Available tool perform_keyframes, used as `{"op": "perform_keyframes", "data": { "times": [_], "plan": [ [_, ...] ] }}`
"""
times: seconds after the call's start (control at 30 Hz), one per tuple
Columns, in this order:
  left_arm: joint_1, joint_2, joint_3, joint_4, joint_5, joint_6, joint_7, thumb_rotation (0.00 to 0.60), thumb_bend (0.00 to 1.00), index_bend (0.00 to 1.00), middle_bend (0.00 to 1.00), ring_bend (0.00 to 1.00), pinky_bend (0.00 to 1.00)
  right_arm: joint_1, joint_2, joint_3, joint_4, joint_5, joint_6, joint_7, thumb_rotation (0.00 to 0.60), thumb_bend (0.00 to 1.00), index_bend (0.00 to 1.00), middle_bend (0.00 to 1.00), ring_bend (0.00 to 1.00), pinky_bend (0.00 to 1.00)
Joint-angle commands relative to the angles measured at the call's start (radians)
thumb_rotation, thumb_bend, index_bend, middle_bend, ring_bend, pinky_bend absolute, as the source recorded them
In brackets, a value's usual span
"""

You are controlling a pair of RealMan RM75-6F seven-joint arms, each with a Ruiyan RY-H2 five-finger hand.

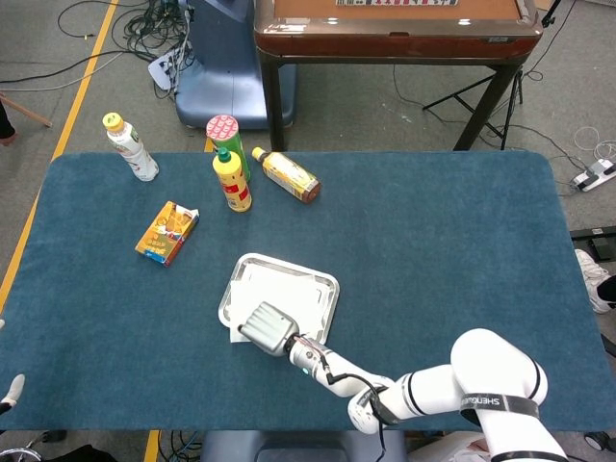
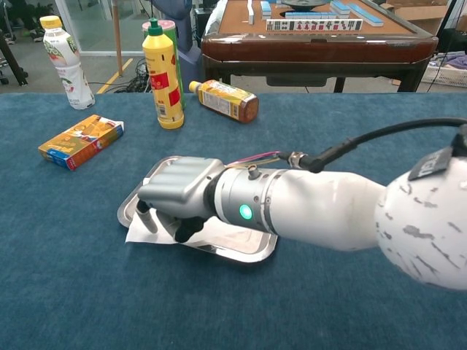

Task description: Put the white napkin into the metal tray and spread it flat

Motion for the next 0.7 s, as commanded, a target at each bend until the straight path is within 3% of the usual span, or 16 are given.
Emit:
{"op": "perform_keyframes", "data": {
  "times": [0.03, 0.7],
  "plan": [
    [0.001, -0.002, 0.0, 0.003, -0.001, 0.0, -0.002, 0.6, 0.29, 0.11, 0.03, 0.01, 0.0, 0.003, -0.008, 0.0, 0.015, 0.009, -0.003, 0.0, 0.547, 1.0, 0.36, 1.0, 1.0, 1.0],
    [0.005, -0.002, -0.001, 0.013, -0.006, 0.0, -0.009, 0.6, 0.29, 0.11, 0.03, 0.01, 0.0, 0.009, -0.055, 0.003, 0.129, 0.059, -0.017, 0.004, 0.553, 1.0, 0.36, 1.0, 1.0, 1.0]
  ]
}}
